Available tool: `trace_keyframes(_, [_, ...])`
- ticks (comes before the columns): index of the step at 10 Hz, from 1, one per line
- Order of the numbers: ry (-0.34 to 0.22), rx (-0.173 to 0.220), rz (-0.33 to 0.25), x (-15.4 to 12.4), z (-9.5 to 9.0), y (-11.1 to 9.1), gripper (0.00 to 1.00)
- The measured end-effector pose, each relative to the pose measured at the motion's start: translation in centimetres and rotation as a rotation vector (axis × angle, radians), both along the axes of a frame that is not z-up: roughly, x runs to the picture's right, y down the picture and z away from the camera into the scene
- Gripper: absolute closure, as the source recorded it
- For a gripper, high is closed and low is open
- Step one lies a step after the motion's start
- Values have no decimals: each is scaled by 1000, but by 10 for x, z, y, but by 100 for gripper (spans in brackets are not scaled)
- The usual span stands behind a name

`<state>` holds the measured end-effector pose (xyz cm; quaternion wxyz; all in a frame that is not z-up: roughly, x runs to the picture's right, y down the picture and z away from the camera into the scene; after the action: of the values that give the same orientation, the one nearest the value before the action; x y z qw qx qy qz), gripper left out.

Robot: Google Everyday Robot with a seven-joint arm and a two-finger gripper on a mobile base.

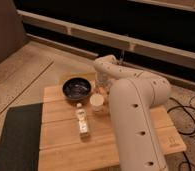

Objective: Place the pepper in the ceramic bowl

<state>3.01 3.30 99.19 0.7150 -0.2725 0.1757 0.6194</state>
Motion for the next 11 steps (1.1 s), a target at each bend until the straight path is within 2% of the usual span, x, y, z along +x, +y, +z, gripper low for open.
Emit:
trace_keyframes(1, [1,-11,-4,0,3,4,36])
trace_keyframes(2, [3,-19,-12,0,5,7,41])
trace_keyframes(7, [20,20,-29,2,9,-7,94])
trace_keyframes(8, [23,30,-27,3,8,-11,99])
trace_keyframes(10, [26,77,-2,4,3,-30,100])
trace_keyframes(11, [28,123,20,7,-5,-50,100])
